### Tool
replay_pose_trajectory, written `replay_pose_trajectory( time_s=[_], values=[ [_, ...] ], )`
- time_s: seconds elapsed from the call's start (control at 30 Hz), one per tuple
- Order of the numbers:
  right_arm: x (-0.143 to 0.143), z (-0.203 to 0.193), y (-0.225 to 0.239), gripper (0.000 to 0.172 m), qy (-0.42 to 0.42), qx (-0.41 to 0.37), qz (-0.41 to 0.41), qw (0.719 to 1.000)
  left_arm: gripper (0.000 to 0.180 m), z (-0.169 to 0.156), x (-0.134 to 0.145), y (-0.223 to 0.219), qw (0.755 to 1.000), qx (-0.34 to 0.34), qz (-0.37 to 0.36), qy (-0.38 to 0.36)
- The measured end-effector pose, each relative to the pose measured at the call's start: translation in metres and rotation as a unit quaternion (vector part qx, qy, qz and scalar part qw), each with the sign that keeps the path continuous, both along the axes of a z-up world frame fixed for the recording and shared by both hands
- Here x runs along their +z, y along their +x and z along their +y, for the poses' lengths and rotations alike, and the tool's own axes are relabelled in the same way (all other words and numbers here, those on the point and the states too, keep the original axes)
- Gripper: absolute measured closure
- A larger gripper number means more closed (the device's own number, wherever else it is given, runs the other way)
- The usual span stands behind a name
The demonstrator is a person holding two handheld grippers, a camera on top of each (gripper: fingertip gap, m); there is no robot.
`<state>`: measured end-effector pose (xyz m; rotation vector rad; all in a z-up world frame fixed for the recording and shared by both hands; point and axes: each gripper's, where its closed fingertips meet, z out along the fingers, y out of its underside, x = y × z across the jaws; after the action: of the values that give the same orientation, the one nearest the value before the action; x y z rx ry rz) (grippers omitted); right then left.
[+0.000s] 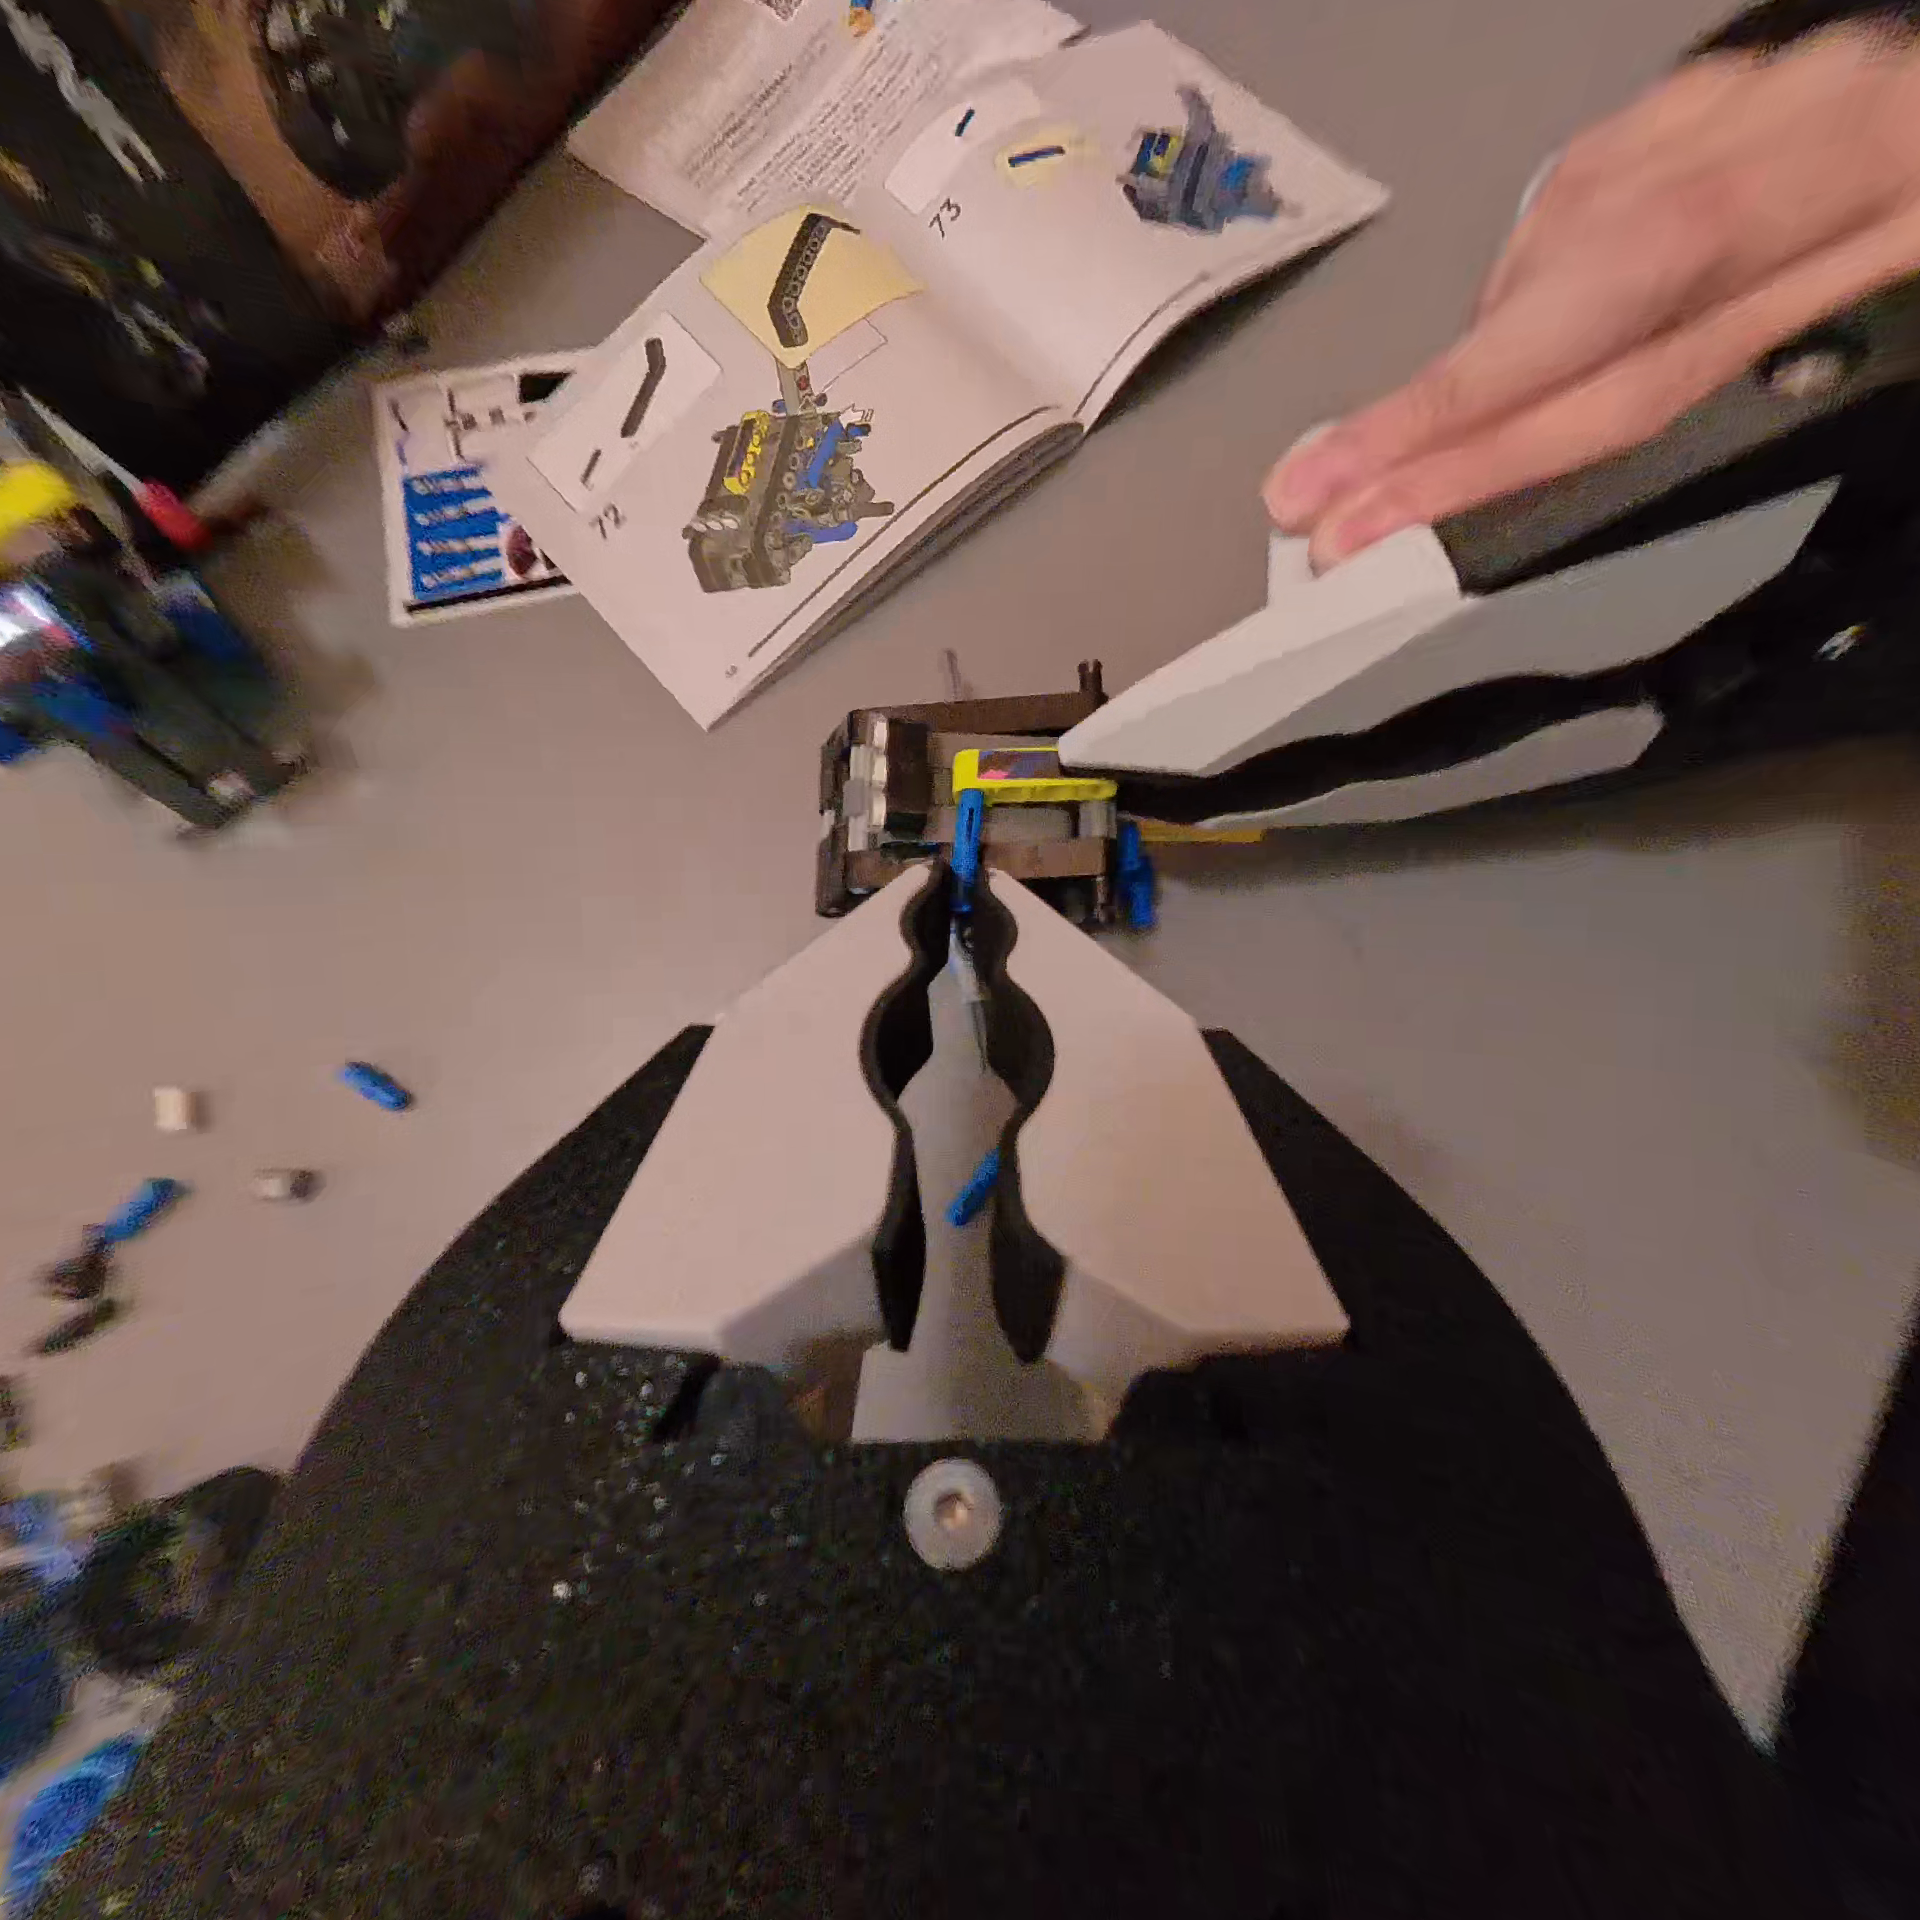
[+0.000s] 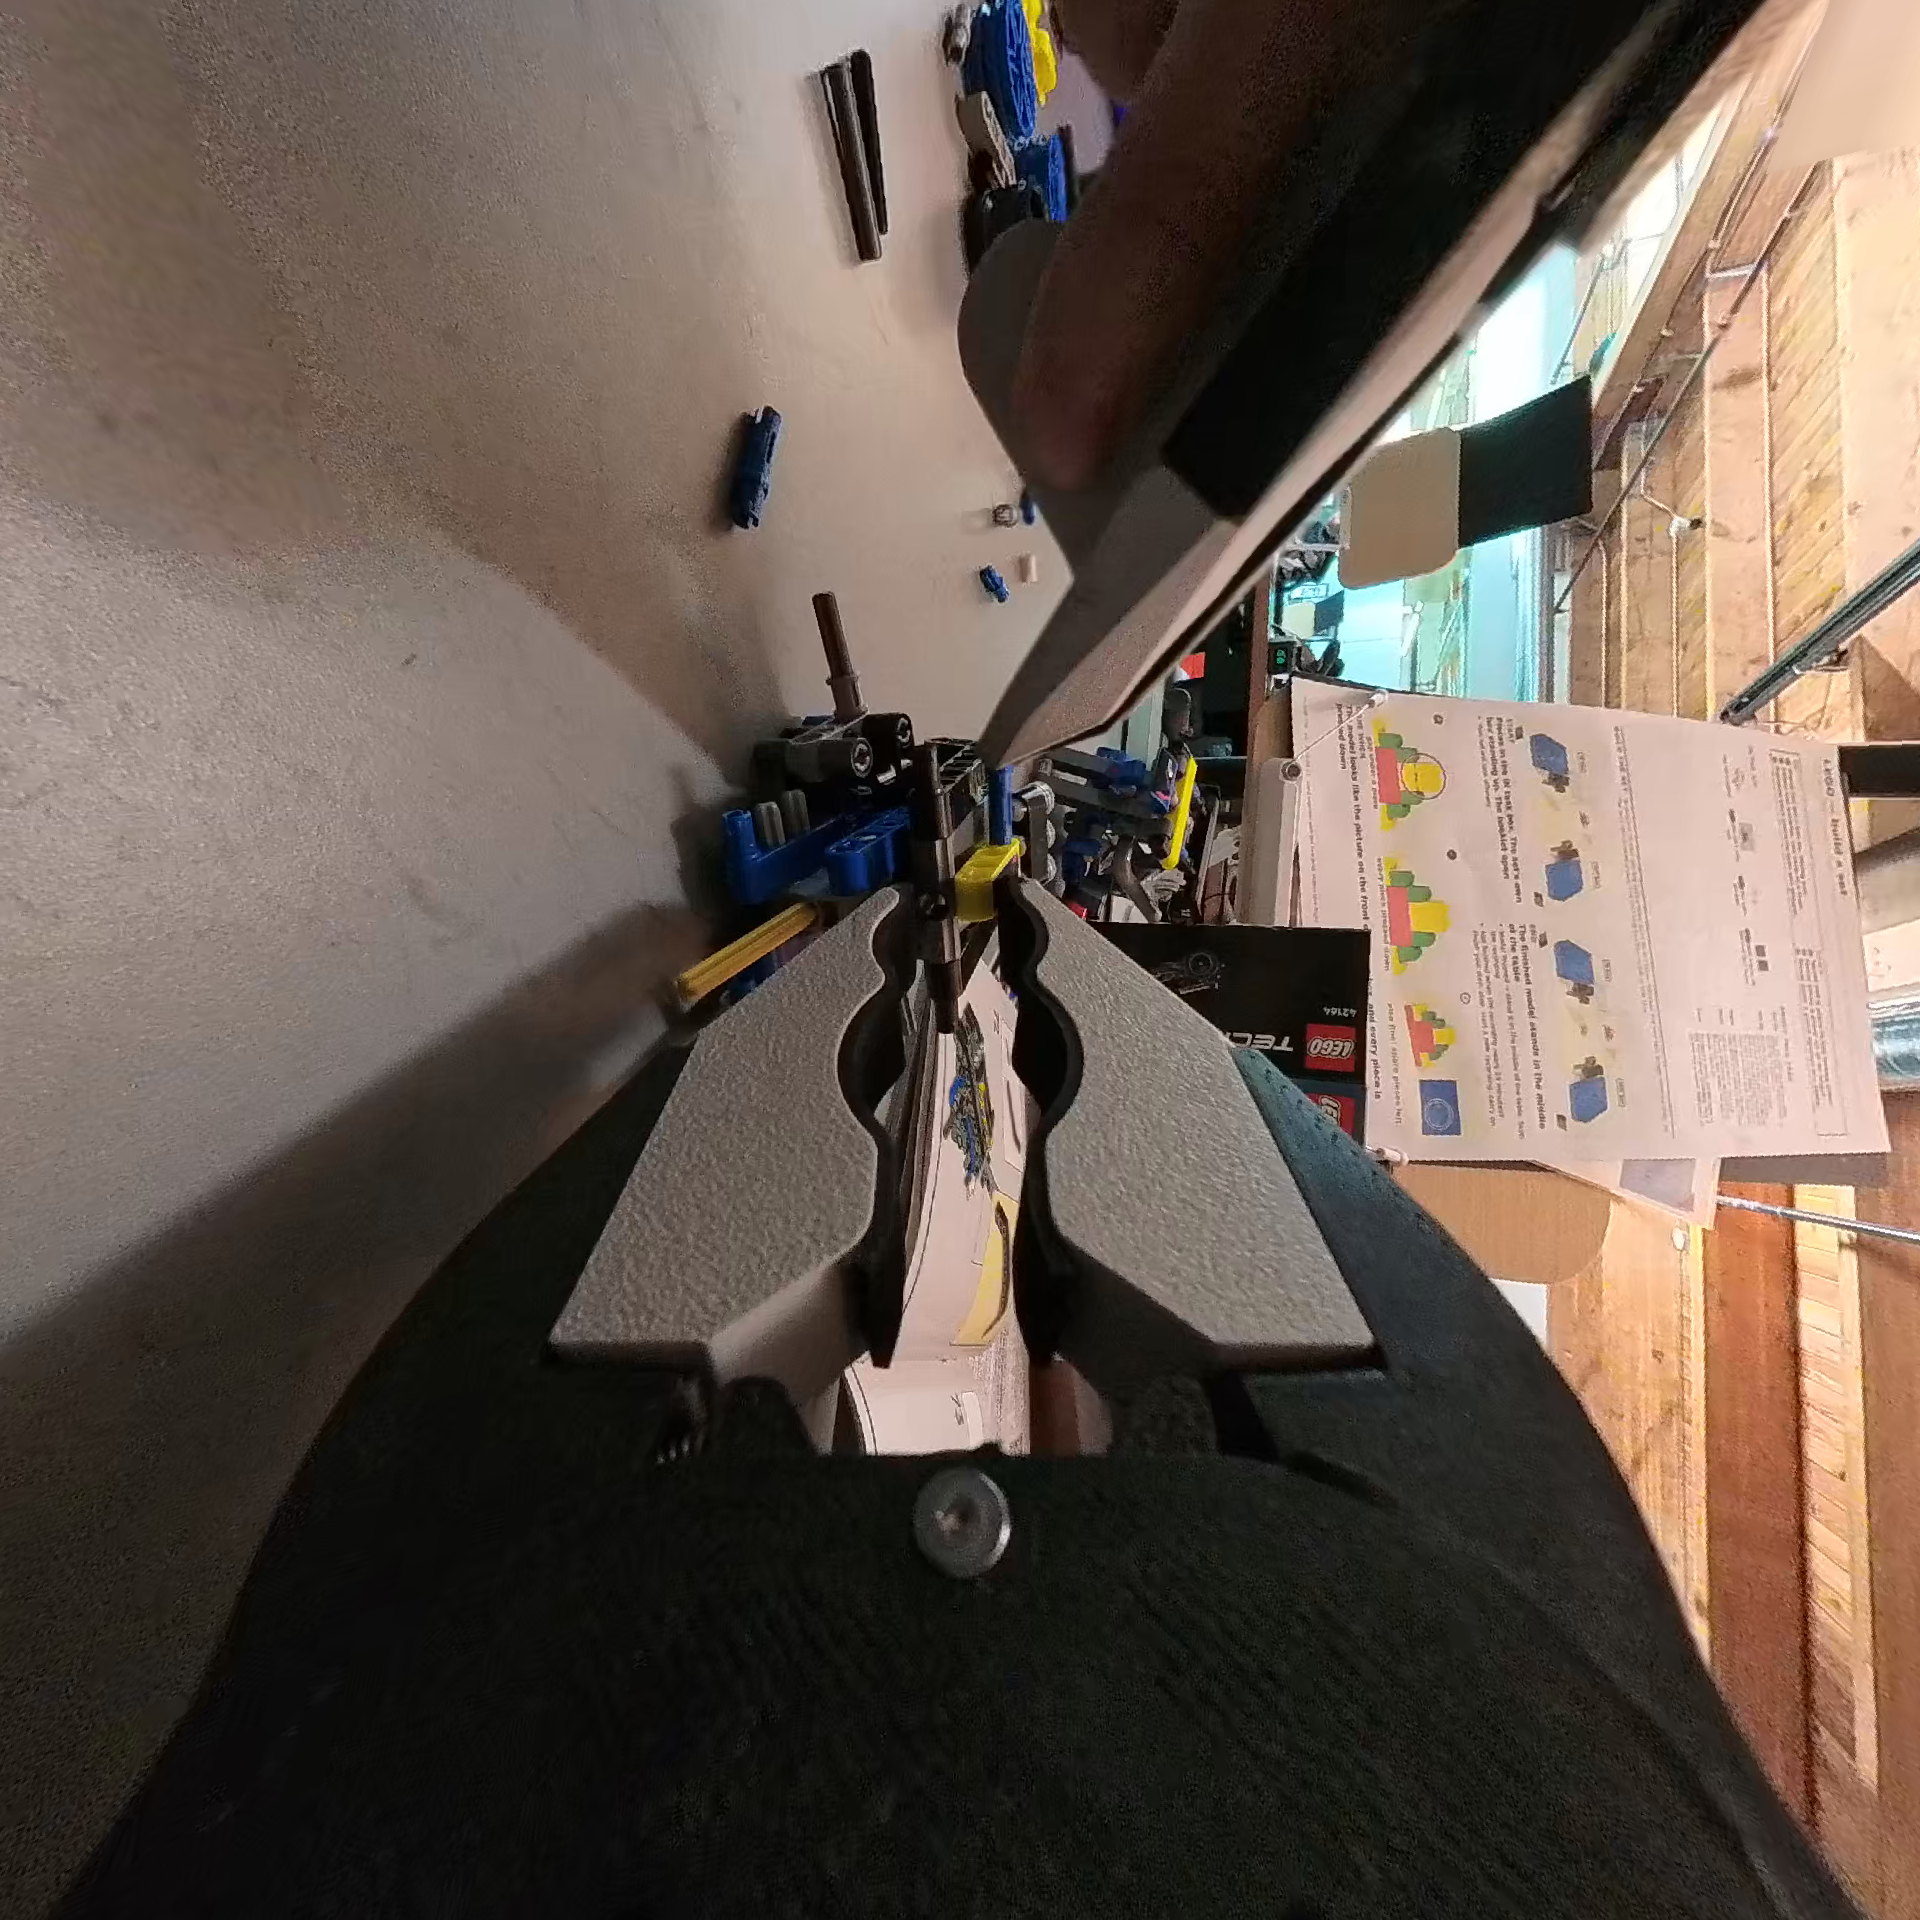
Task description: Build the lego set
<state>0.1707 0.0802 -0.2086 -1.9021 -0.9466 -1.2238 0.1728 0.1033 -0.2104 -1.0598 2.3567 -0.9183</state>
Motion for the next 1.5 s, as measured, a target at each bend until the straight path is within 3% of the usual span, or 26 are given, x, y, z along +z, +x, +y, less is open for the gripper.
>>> replay_pose_trajectory(
  time_s=[0.03, 0.1, 0.33, 0.4, 0.47, 0.53, 0.73, 0.93, 1.13, 1.37, 1.5],
  values=[
    [0.0, 0.0, 0.0, 0.159, -0.001, 0.001, -0.001, 1.0, 0.18, 0.001, 0.0, 0.0, 0.997, -0.015, -0.028, 0.069],
    [0.0, 0.0, 0.0, 0.159, -0.001, 0.002, 0.001, 1.0, 0.18, 0.001, 0.0, 0.001, 0.99, -0.021, -0.037, 0.135],
    [0.0, 0.0, 0.001, 0.159, -0.001, 0.002, 0.012, 1.0, 0.18, -0.001, -0.002, 0.003, 0.995, 0.029, 0.052, -0.082],
    [0.0, 0.0, 0.0, 0.159, -0.002, 0.004, 0.012, 1.0, 0.18, -0.002, -0.002, 0.004, 0.998, -0.002, 0.022, -0.052],
    [0.0, 0.0, 0.0, 0.159, -0.003, 0.007, 0.014, 1.0, 0.18, 0.0, -0.002, 0.005, 0.996, -0.046, -0.042, 0.068],
    [0.0, 0.0, 0.0, 0.159, -0.004, 0.008, 0.015, 1.0, 0.18, 0.0, -0.001, 0.005, 0.988, -0.066, -0.059, 0.125],
    [0.0, -0.001, 0.003, 0.159, -0.009, -0.003, 0.008, 1.0, 0.18, -0.002, -0.002, 0.005, 0.999, -0.028, 0.017, -0.007],
    [0.0, -0.002, 0.004, 0.159, 0.002, -0.005, 0.001, 1.0, 0.18, 0.01, -0.001, -0.007, 0.999, -0.036, -0.019, 0.004],
    [0.0, 0.0, 0.001, 0.159, 0.001, 0.002, -0.008, 1.0, 0.18, 0.025, -0.04, -0.033, 0.997, -0.047, 0.057, 0.029],
    [0.0, 0.0, 0.002, 0.159, 0.001, 0.001, -0.014, 1.0, 0.18, 0.031, -0.036, -0.034, 0.997, -0.054, 0.034, -0.031],
    [0.0, 0.002, 0.001, 0.159, 0.0, 0.003, -0.017, 1.0, 0.18, 0.045, -0.041, -0.036, 0.998, -0.042, 0.048, 0.003]
  ],
)
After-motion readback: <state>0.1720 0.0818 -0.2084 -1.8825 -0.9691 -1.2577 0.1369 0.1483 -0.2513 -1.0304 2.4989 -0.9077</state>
